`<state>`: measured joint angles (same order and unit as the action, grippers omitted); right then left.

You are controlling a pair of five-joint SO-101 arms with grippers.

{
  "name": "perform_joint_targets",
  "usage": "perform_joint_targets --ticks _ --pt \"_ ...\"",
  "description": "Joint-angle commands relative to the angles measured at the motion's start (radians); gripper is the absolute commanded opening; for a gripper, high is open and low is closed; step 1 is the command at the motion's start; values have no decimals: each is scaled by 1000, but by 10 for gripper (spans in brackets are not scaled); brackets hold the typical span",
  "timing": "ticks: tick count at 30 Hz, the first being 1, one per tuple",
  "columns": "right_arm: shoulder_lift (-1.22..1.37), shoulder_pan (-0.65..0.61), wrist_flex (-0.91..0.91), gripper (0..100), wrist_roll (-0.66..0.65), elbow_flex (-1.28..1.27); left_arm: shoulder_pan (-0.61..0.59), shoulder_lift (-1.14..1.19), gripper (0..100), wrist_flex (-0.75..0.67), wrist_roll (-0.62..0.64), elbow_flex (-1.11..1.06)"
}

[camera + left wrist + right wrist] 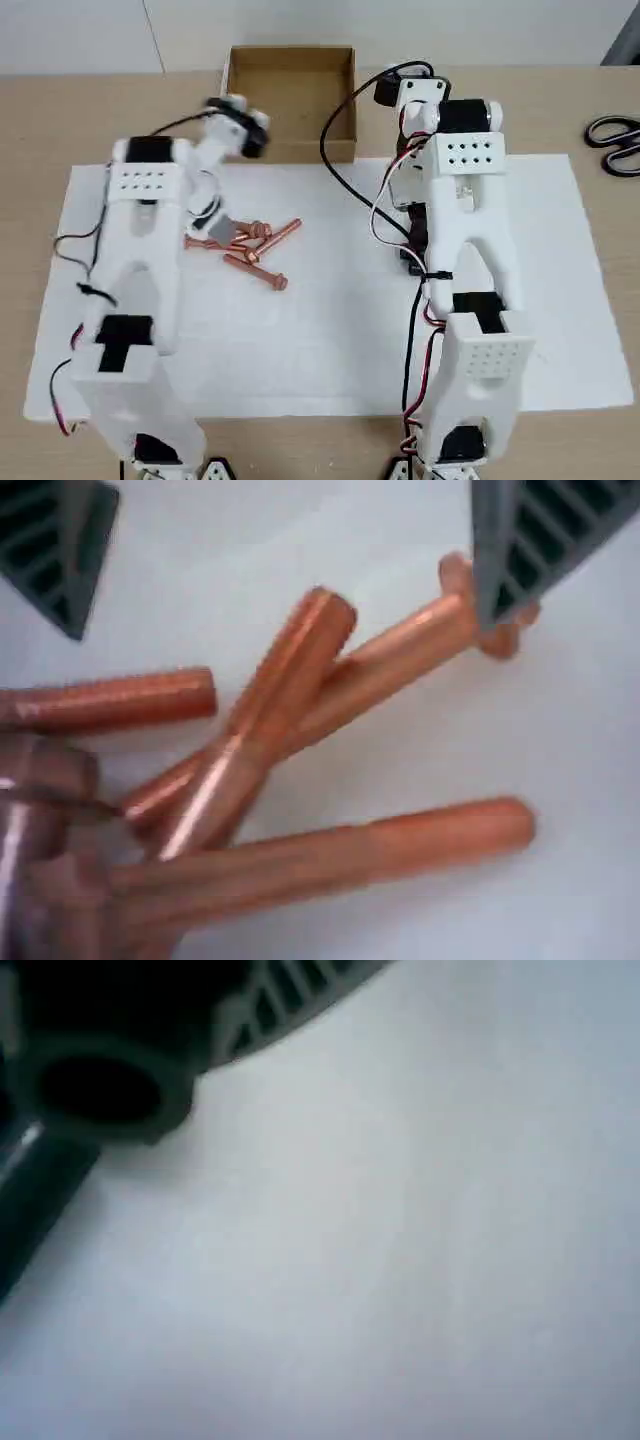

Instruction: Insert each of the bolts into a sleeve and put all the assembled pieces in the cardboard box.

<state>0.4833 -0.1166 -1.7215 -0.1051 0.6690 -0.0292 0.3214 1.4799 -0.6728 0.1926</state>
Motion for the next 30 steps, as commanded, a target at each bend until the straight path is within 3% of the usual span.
perform_joint_targets --ticks 1,8,22,30 --pt "-67 4 -15 4 -3 5 57 12 240 -54 -126 68" --pt "-67 10 -16 4 -3 5 63 97 240 -261 -192 71" --pt "-61 10 -15 4 -3 5 61 221 237 -315 -192 71" --pt "-61 10 -13 4 -3 5 63 213 88 -308 -190 73"
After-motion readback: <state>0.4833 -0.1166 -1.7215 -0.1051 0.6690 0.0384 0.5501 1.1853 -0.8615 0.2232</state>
